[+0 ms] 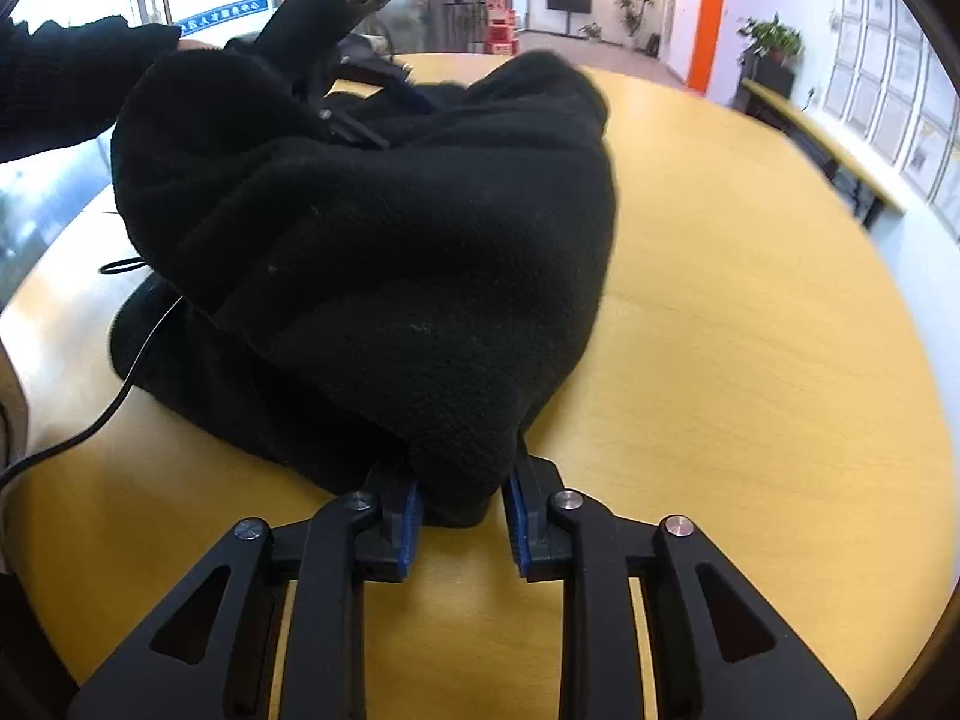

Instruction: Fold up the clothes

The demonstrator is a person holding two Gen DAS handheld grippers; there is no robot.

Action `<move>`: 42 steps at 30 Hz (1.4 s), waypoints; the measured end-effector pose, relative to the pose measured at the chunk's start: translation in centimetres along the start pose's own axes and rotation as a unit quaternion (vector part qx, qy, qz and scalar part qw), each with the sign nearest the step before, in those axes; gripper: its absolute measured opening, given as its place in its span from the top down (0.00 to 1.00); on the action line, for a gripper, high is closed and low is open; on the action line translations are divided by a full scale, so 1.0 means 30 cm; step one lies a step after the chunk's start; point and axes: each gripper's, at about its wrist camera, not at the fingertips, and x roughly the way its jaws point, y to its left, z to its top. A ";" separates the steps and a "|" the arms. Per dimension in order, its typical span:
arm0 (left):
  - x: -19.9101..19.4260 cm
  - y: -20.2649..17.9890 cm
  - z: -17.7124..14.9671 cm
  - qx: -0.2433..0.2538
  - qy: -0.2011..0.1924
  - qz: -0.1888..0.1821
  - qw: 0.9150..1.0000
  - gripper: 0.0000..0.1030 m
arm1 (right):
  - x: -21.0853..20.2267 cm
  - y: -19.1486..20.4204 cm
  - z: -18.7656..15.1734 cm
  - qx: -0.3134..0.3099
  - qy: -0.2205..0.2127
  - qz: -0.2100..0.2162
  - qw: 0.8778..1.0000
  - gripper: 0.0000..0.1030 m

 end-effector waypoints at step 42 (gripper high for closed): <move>-0.585 -0.103 -0.160 -0.107 -0.059 0.147 0.982 0.02 | 0.103 0.173 0.298 -0.112 0.080 0.459 0.878 0.62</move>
